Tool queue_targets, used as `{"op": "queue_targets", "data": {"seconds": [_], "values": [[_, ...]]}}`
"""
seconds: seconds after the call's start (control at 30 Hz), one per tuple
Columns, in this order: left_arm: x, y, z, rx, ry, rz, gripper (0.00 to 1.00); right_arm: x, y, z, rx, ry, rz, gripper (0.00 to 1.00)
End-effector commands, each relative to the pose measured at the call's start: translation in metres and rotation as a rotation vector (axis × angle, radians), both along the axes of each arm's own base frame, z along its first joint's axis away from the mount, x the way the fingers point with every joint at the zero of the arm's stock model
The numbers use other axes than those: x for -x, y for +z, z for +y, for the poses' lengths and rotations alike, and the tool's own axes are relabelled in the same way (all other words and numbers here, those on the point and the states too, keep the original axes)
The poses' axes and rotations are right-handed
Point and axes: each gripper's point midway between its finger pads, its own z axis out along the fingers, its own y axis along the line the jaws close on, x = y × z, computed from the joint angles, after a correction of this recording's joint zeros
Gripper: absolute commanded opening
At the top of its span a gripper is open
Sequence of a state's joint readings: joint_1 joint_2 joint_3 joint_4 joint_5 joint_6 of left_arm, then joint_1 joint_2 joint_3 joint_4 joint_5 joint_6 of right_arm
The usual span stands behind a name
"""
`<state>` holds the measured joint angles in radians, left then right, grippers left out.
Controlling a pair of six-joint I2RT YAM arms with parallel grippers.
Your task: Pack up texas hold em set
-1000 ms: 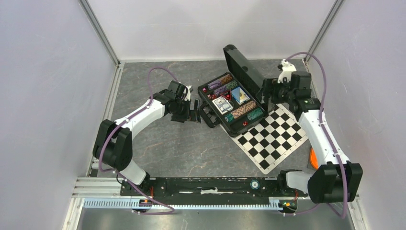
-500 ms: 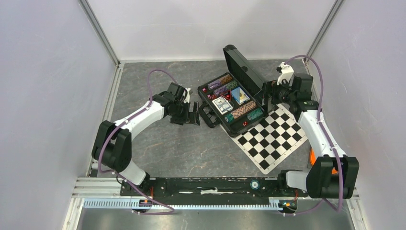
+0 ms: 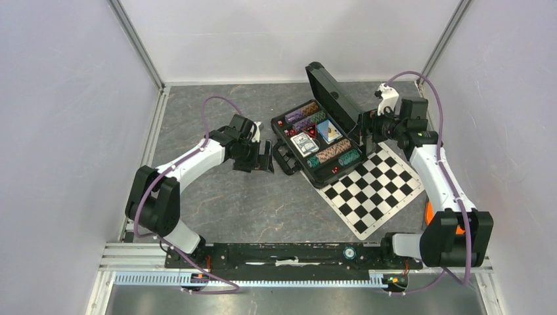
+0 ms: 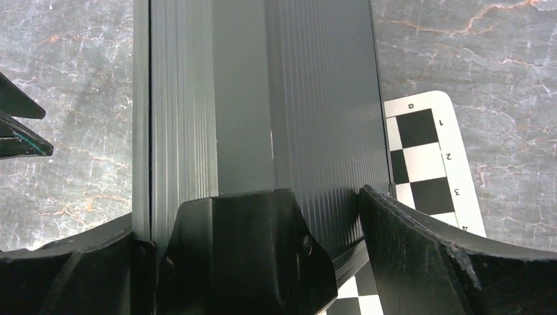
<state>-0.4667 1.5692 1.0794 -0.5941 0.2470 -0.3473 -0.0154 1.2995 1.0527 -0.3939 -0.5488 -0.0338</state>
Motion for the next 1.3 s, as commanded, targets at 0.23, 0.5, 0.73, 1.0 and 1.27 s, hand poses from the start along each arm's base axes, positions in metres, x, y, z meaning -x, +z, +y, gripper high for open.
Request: {"op": "queue_targets", "data": {"seconds": [0.23, 0.5, 0.73, 1.0, 1.27], "values": [[-0.003, 0.015, -0.007, 0.045, -0.047, -0.043, 1.0, 0.023, 0.085, 0.014, -0.069, -0.019, -0.152, 0.98], [-0.003, 0.013, -0.009, 0.049, -0.054, -0.033, 1.0, 0.03, 0.05, 0.035, -0.181, 0.057, 0.032, 0.98], [-0.004, 0.011, -0.007, 0.043, -0.043, -0.029, 1.0, 0.039, 0.015, 0.051, -0.194, 0.061, 0.174, 0.98], [-0.04, 0.015, -0.016, 0.125, 0.022, -0.045, 1.0, 0.008, -0.008, 0.111, -0.016, -0.04, 0.226, 0.85], [-0.076, 0.033, -0.058, 0.378, 0.099, -0.009, 0.96, -0.023, -0.03, 0.141, 0.03, -0.068, 0.233, 0.53]]}}
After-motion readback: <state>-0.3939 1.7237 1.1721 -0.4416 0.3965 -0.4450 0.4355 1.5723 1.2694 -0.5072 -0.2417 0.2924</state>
